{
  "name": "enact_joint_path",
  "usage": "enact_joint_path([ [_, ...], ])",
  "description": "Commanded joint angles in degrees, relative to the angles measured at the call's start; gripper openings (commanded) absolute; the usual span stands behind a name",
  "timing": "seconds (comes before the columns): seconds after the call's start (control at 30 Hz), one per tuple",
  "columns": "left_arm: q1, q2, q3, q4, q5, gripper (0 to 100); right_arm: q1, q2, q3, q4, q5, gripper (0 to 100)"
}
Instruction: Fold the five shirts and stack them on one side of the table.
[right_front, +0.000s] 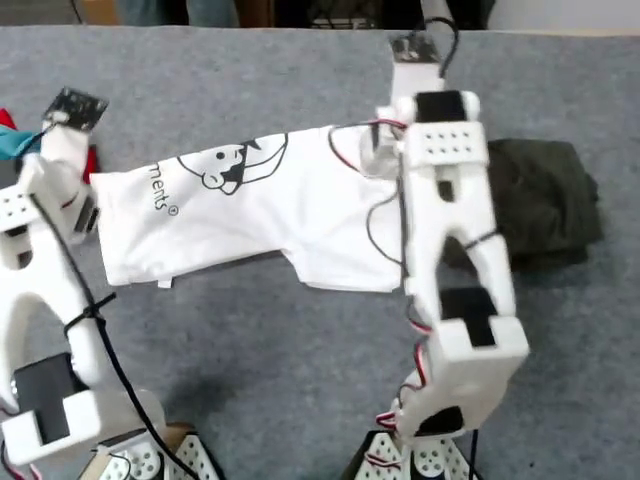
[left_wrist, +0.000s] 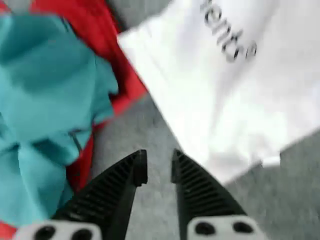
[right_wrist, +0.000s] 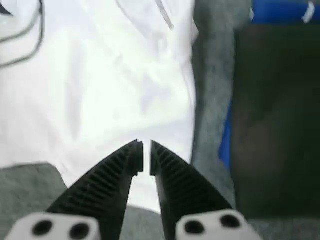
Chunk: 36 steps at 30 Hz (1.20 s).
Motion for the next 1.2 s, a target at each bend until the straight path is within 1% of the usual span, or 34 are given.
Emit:
enact_joint_path([
  [0.0, 4.4, 2.8, -4.3, -7.4, 9.6, 4, -2.8, 8.2, -11.1, -2.1, -1.8, 1.5],
  [0.1, 8.3, 11.1, -6.0, -14.3, 20.0, 3, -3.4, 19.5, -21.8, -4.7, -3.0, 1.4],
  [0.2, 9.3, 21.9, -10.6, -20.5, 27.1, 3, -3.2, 31.5, -34.2, -5.5, -4.5, 1.4],
  [0.27, 8.9, 30.1, -15.9, -21.6, 30.9, 3, -3.0, 39.3, -42.0, -5.4, -4.6, 1.4],
  [0.33, 8.7, 37.9, -21.7, -21.2, 32.5, 3, -2.1, 46.5, -49.8, -5.6, -4.6, 1.5],
  [0.4, 8.1, 44.2, -28.4, -19.1, 32.8, 3, -0.5, 52.8, -58.4, -5.5, -4.6, 1.5],
  [0.47, 7.4, 49.6, -35.3, -15.3, 32.9, 3, 1.1, 58.0, -66.3, -4.7, -4.3, 1.5],
  [0.53, 7.3, 53.0, -41.8, -10.6, 32.9, 3, 2.4, 62.0, -73.1, -1.8, -4.0, 1.5],
  [0.57, 7.2, 54.6, -45.1, -8.5, 32.9, 3, 2.7, 63.4, -75.3, -0.3, -3.1, 1.5],
  [0.67, 6.6, 58.6, -52.0, -5.5, 32.9, 3, 3.0, 63.9, -74.9, 2.6, 0.4, 1.5],
  [0.77, 6.5, 60.5, -55.1, -3.6, 32.6, 3, 3.2, 62.4, -75.3, 5.1, 1.1, 1.5],
  [0.9, 7.4, 58.5, -60.8, 3.8, 32.4, 3, 2.8, 56.9, -75.3, 9.1, 2.8, 1.5],
  [1.03, 7.8, 55.3, -67.6, 10.4, 32.3, 3, 1.9, 49.2, -75.2, 16.1, 7.4, 1.5],
  [1.1, 7.8, 54.1, -70.5, 14.2, 30.2, 3, 1.8, 45.4, -75.1, 16.2, 10.2, 1.5],
  [1.17, 8.3, 52.6, -73.9, 20.0, 25.8, 3, 1.4, 40.9, -75.1, 16.2, 14.8, 1.5],
])
